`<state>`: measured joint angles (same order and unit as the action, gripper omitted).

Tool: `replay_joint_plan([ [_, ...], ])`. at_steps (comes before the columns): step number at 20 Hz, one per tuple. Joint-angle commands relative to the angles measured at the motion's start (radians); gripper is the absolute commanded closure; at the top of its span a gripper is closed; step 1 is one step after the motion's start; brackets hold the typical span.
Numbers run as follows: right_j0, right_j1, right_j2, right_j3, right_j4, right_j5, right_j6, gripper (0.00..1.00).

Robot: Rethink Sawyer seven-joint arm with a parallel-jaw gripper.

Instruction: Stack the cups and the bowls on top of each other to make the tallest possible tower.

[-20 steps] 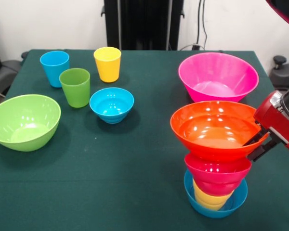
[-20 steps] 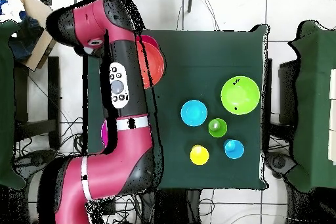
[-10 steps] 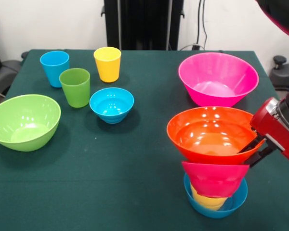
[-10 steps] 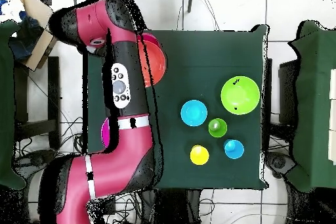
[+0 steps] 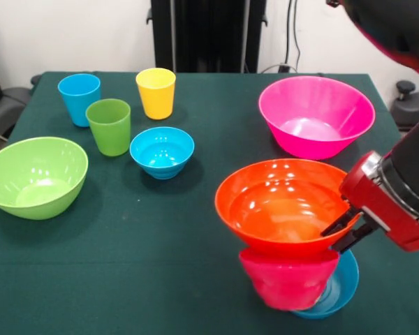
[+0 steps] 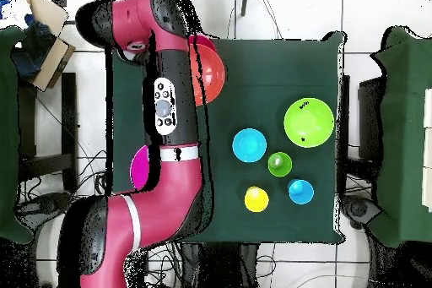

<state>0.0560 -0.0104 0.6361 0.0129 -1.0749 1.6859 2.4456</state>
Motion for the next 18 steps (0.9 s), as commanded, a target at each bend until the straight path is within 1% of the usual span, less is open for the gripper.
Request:
replay_joint_plan([
  [1, -0.060, -0.061, 0.313, 0.097, -0.253, 0.098, -0.303, 1.00],
  [7, -0.090, -0.074, 0.432, 0.124, -0.365, 0.122, -0.306, 1.00],
  [10, -0.100, -0.074, 0.476, 0.134, -0.400, 0.120, -0.294, 1.00],
  [13, -0.110, -0.075, 0.500, 0.145, -0.418, 0.117, -0.287, 1.00],
  [18, -0.124, -0.069, 0.524, 0.164, -0.423, 0.110, -0.275, 1.00],
])
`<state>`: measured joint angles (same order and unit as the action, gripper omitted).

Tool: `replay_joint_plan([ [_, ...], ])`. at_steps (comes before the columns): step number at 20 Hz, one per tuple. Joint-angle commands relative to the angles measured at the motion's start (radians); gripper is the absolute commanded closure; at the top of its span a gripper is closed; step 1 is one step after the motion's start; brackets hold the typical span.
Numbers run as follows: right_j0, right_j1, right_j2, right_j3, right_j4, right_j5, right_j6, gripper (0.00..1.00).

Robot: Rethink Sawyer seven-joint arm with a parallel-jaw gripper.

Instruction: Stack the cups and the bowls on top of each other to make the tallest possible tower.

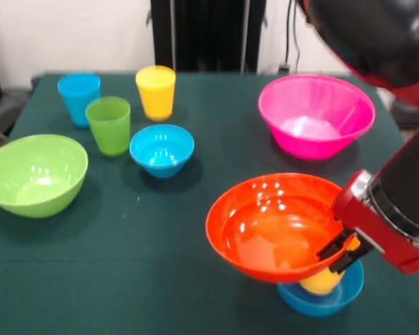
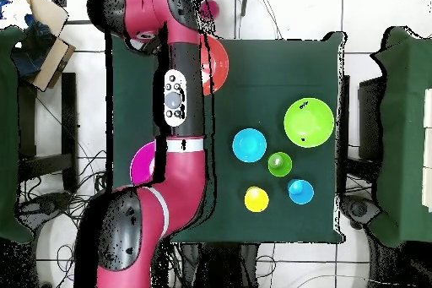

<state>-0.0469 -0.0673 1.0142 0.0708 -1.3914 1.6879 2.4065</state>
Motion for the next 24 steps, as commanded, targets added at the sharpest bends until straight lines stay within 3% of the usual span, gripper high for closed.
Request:
replay_joint_plan([
  [1, -0.025, -0.011, 0.157, 0.107, -0.114, 0.106, -0.235, 1.00],
  [11, -0.040, -0.006, 0.209, 0.123, -0.145, 0.082, -0.205, 1.00],
  [24, -0.036, -0.029, 0.250, 0.121, -0.217, 0.133, -0.212, 1.00],
])
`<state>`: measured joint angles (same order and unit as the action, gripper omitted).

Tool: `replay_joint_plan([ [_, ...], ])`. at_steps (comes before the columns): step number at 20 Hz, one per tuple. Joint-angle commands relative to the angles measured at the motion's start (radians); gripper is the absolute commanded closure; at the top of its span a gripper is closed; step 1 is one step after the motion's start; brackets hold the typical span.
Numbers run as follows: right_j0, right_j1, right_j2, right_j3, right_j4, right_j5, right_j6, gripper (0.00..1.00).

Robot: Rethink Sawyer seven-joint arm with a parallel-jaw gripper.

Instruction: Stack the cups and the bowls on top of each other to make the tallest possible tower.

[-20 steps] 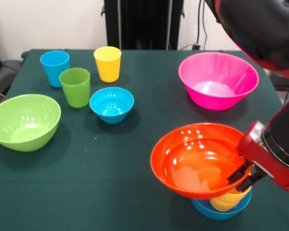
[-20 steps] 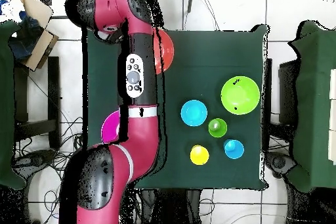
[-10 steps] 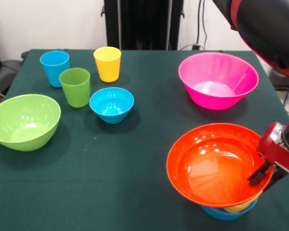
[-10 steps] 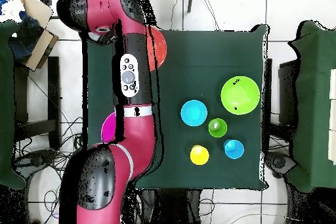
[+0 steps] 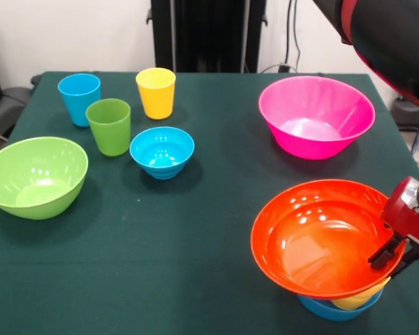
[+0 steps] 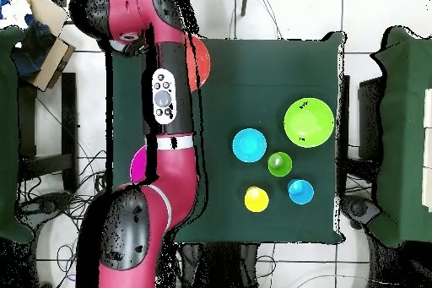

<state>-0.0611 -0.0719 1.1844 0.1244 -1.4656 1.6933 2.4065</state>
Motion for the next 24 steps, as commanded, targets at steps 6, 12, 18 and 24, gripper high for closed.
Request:
replay_joint_plan([
  [6, -0.030, -0.036, 0.061, 0.084, -0.152, 0.133, -0.219, 1.00],
  [12, -0.035, -0.054, 0.065, 0.088, -0.167, 0.155, -0.249, 1.00],
  [18, -0.033, -0.060, 0.107, 0.080, -0.200, 0.170, -0.249, 1.00],
  [24, -0.028, -0.068, 0.128, 0.083, -0.213, 0.190, -0.235, 1.00],
])
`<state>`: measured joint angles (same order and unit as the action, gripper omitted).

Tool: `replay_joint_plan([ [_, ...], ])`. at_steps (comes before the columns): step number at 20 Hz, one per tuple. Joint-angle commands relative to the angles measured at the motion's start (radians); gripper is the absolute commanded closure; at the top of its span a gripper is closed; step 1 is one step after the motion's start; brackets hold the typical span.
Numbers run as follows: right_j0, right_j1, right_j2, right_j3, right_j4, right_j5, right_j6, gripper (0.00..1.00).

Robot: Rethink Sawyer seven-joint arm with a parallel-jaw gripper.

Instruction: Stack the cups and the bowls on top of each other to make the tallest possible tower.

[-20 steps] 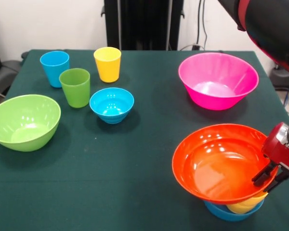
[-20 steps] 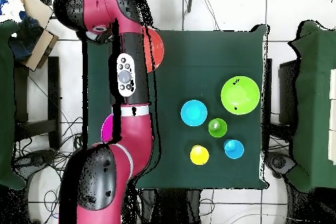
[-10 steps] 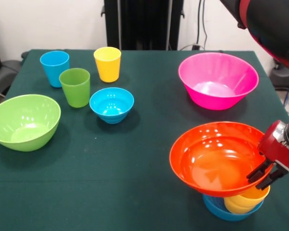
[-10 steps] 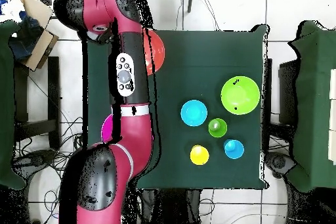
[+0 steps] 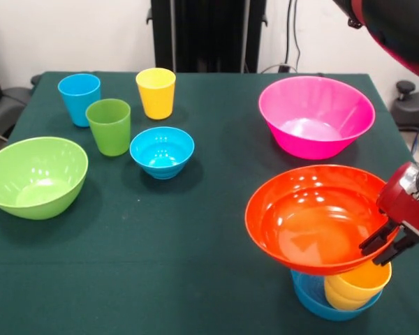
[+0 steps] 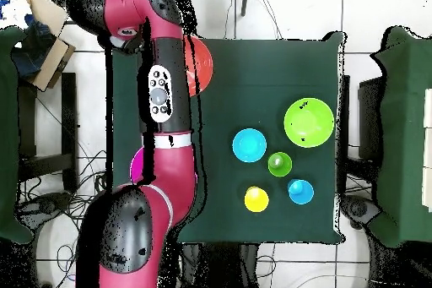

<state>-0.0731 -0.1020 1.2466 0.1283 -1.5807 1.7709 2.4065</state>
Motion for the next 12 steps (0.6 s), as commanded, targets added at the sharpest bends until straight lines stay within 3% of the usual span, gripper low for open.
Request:
replay_joint_plan([
  [1, -0.016, -0.037, 0.075, 0.078, -0.104, 0.111, -0.233, 1.00],
  [12, -0.009, -0.016, 0.168, 0.067, -0.171, 0.097, -0.196, 1.00],
])
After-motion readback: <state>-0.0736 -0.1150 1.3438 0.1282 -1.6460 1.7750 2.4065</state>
